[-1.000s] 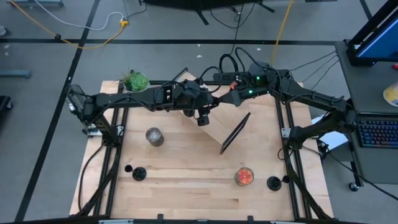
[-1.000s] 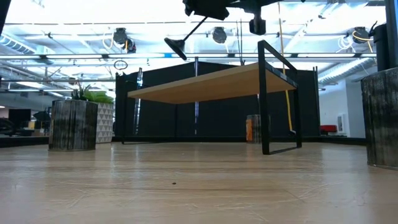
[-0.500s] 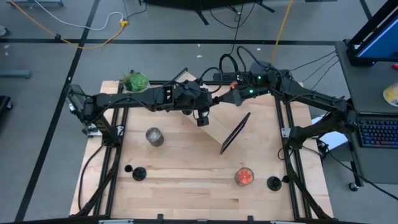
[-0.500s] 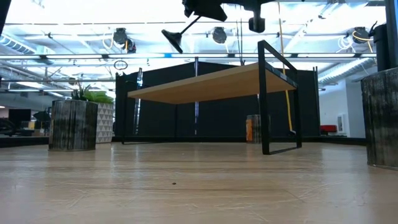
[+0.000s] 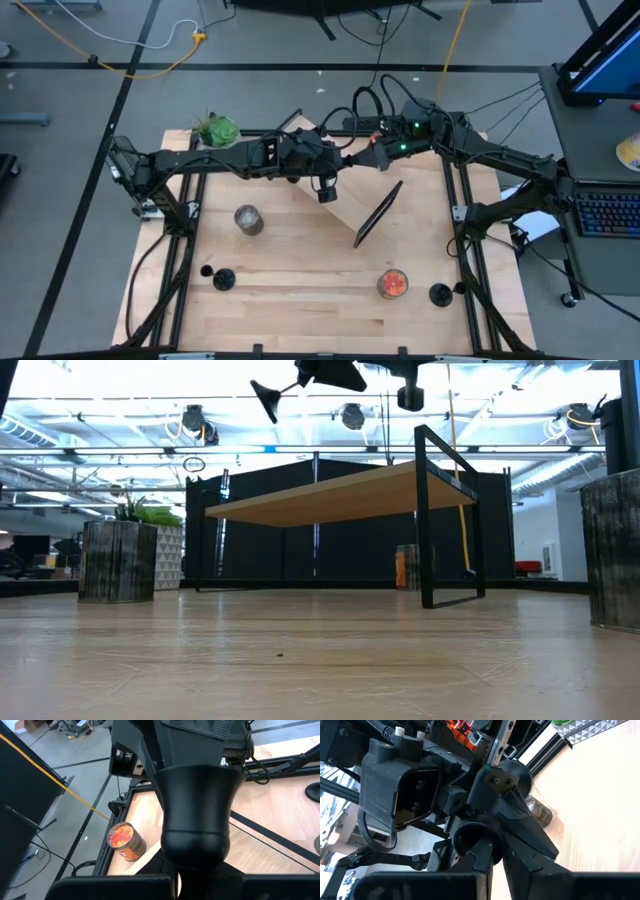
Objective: Pick & Place candle stick holders
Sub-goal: Put the top right candle holder on the shelf
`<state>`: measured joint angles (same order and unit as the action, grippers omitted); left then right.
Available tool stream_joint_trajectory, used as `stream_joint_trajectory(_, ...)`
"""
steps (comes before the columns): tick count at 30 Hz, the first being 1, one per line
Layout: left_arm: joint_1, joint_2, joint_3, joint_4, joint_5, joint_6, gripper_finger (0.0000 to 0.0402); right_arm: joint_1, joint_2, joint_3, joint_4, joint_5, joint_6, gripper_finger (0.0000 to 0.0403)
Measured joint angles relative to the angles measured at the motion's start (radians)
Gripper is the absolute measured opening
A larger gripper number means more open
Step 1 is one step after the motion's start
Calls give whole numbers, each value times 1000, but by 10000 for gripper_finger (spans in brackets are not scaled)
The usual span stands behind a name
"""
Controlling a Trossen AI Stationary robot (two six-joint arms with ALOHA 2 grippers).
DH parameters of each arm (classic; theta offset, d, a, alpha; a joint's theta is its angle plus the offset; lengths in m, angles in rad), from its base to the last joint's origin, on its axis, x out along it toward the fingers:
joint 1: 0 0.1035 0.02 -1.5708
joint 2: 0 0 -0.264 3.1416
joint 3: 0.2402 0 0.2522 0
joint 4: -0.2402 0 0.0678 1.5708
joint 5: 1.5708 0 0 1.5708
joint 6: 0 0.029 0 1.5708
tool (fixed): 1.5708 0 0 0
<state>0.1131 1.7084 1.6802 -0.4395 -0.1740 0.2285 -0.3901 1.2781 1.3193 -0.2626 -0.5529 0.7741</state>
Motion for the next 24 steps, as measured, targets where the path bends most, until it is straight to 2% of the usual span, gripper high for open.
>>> stream_joint_trajectory(24,8,0,1,-41,-12,-20,6,0,-4,-1,3,1,0,101)
